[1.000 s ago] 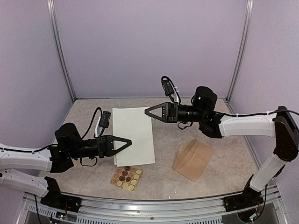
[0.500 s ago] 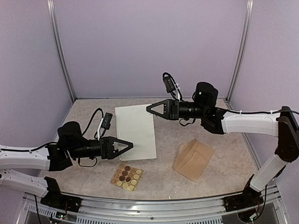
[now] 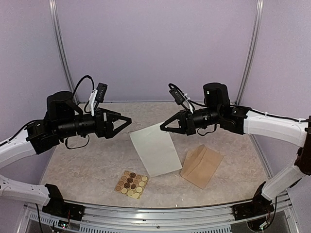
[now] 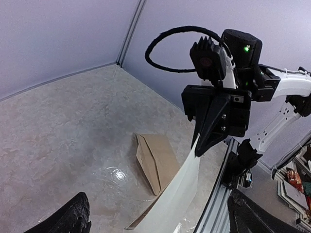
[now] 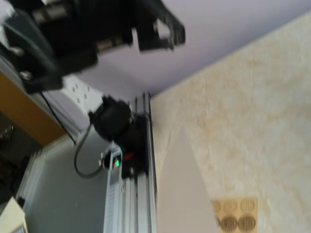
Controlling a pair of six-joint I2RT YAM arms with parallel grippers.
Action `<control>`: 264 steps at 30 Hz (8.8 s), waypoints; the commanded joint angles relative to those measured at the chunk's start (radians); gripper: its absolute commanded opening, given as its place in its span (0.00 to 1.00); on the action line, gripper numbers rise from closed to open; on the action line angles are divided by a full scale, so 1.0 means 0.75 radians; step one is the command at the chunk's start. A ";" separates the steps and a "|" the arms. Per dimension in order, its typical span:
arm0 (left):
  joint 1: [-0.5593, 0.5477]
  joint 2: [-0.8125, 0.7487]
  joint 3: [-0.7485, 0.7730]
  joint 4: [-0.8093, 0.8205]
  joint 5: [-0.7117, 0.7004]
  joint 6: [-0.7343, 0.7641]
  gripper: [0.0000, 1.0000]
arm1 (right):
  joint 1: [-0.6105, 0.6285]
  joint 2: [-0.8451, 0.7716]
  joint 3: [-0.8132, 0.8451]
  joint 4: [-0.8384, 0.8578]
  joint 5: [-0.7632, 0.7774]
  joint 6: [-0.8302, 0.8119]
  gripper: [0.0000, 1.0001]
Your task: Place the letter into the envelope and seal it
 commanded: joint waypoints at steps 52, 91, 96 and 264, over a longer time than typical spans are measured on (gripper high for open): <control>-0.155 -0.044 -0.364 0.834 -0.044 -0.257 0.00 | 0.110 -0.123 -0.539 1.109 0.255 0.587 0.67; -0.135 0.041 -0.281 0.505 -0.155 -0.211 0.00 | 0.126 -0.200 -0.195 0.051 0.542 0.109 0.00; -0.169 0.087 -0.282 0.552 -0.223 -0.230 0.00 | 0.183 -0.148 -0.148 0.065 0.588 0.128 0.00; -0.173 0.123 -0.400 0.758 0.255 -0.399 0.02 | 0.230 -0.048 -0.147 0.188 0.234 -0.016 0.00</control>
